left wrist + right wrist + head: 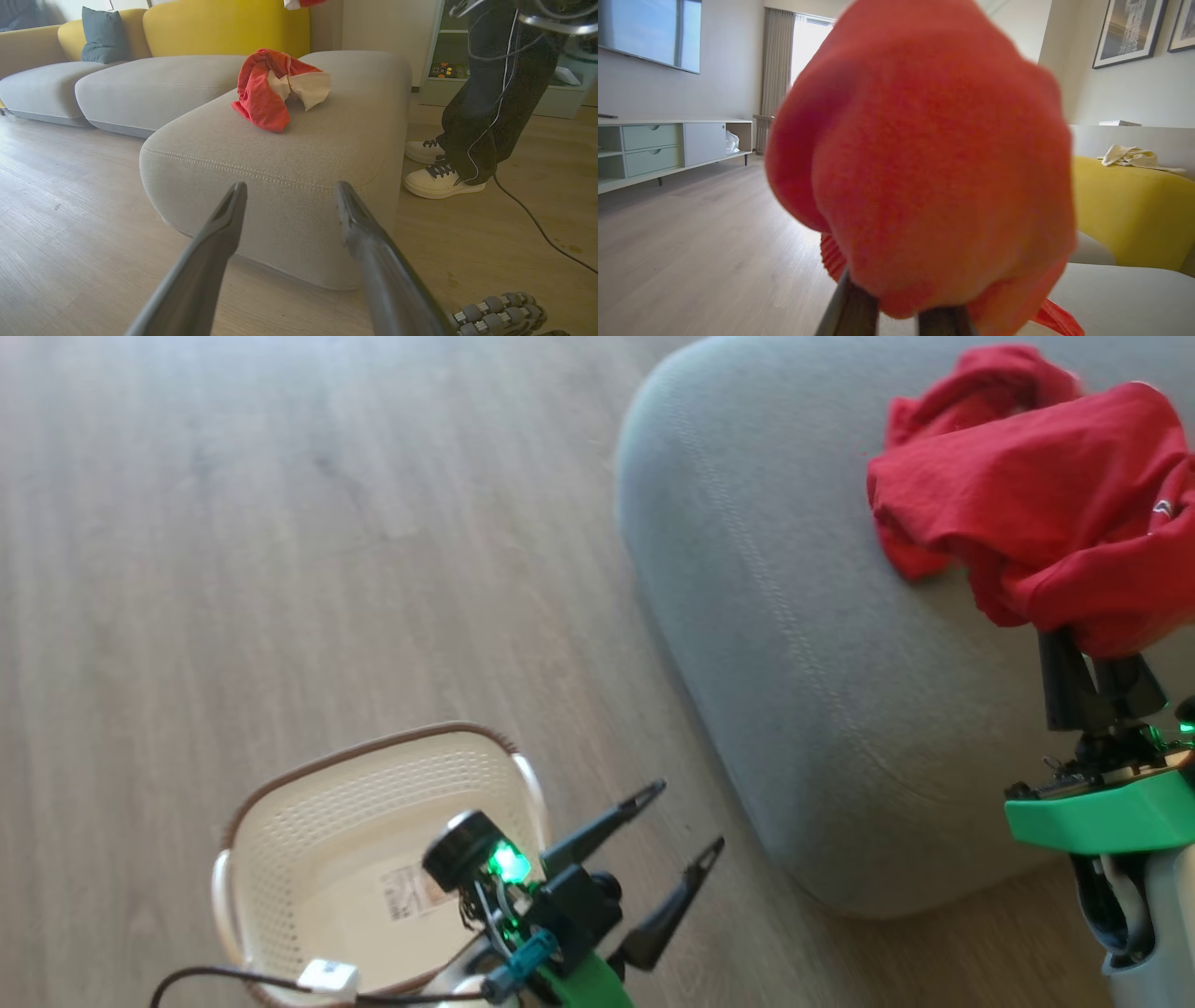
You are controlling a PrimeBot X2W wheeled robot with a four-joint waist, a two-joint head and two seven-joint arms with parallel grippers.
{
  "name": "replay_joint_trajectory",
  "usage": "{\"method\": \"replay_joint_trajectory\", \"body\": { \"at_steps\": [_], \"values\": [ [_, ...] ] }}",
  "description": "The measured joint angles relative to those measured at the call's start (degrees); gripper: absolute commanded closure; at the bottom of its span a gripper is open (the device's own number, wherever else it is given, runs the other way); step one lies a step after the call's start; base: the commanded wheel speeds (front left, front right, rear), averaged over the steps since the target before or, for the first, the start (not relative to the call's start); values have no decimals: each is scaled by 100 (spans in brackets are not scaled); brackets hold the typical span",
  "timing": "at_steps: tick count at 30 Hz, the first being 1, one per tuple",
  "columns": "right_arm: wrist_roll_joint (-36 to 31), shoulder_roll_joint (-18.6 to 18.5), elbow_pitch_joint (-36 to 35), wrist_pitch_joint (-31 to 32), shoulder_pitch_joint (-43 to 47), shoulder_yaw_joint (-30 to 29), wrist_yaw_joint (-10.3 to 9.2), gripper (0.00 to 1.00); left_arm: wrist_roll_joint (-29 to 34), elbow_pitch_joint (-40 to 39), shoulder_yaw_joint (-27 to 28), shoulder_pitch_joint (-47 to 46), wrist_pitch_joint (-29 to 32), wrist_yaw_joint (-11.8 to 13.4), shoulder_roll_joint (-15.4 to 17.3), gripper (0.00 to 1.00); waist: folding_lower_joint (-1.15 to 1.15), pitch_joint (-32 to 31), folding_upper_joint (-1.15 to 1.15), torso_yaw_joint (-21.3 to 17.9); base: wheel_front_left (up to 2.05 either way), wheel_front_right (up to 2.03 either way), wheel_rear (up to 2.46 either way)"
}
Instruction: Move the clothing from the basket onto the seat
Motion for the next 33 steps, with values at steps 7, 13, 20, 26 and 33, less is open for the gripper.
{"method": "replay_joint_trajectory", "body": {
  "at_steps": [7, 13, 20, 26, 33],
  "values": [
    [-47, 44, -4, 0, -4, -59, 0, 100, 34, -112, 83, -39, 0, 75, -2, 0, 0, 96, 0, -642, 0, 0, 0],
    [-49, 238, -145, 0, 12, -420, 0, 100, 57, -174, -118, -198, 0, 33, 1, 0, 0, 252, 0, -1022, 0, 0, 0],
    [-79, 376, -286, 0, 182, -632, 0, 100, 56, -147, -221, -342, 0, 7, 19, 0, 0, 351, 0, -1109, 0, 0, 0],
    [-82, 391, -311, 0, 232, -705, 0, 100, 46, -145, -255, -349, 0, -33, 26, 0, 0, 353, 0, -1115, 0, 0, 0],
    [-82, 404, -278, 0, 209, -694, 0, 100, 47, -182, -238, -343, 0, -5, 75, 0, 0, 382, 0, -1119, 0, 0, 0]
  ]
}}
